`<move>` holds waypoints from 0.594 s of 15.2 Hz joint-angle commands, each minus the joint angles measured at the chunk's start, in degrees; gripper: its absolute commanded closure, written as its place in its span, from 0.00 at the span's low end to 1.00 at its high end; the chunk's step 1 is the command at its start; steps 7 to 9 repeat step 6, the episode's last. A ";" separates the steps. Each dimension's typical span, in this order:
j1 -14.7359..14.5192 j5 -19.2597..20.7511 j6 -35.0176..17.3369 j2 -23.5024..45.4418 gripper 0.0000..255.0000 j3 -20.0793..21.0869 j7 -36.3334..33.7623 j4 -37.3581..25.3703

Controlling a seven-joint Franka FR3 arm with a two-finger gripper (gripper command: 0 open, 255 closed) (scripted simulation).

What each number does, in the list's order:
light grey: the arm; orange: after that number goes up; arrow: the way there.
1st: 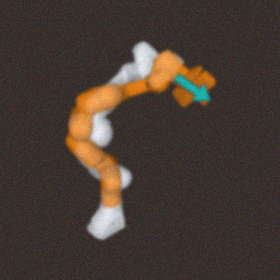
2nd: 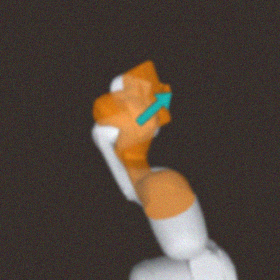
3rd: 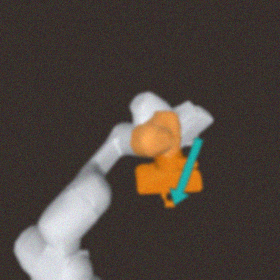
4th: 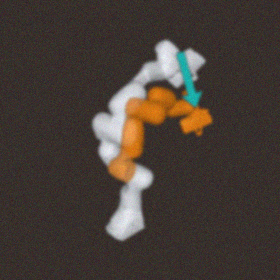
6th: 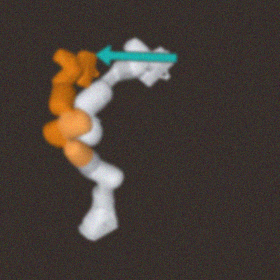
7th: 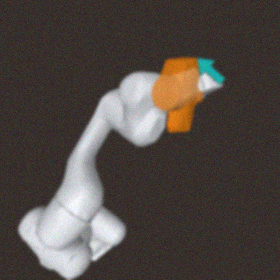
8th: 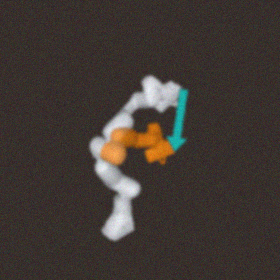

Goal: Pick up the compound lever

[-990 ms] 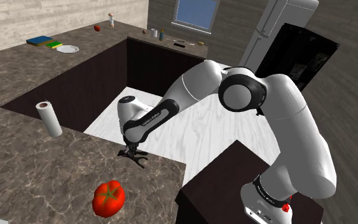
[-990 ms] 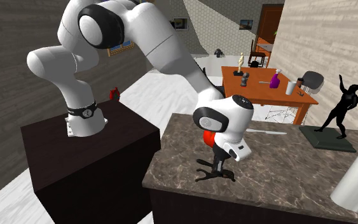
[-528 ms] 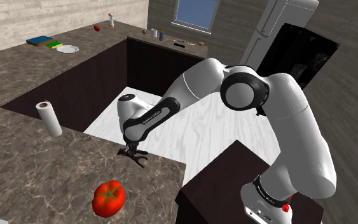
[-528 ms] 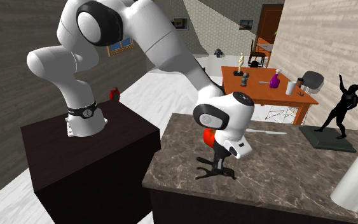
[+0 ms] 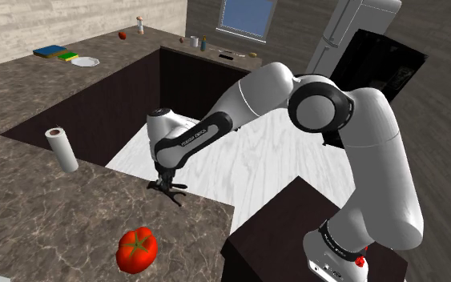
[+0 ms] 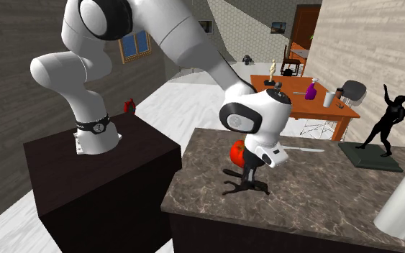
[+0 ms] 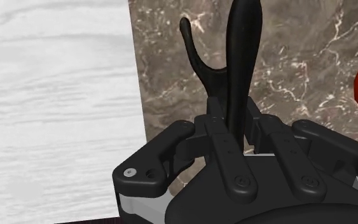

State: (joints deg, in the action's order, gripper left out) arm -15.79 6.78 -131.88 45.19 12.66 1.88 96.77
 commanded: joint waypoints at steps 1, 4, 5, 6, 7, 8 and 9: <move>0.24 -0.20 0.83 -1.31 1.00 0.20 0.12 0.51; 0.48 -0.51 2.15 -3.09 1.00 0.49 0.19 0.96; 0.49 -0.52 2.21 -3.19 1.00 0.51 0.19 0.99; 0.49 -0.52 2.21 -3.18 1.00 0.51 0.19 0.99; 0.49 -0.52 2.21 -3.18 1.00 0.51 0.19 0.99; 0.49 -0.52 2.21 -3.18 1.00 0.51 0.19 0.99; 0.49 -0.52 2.21 -3.18 1.00 0.51 0.19 0.99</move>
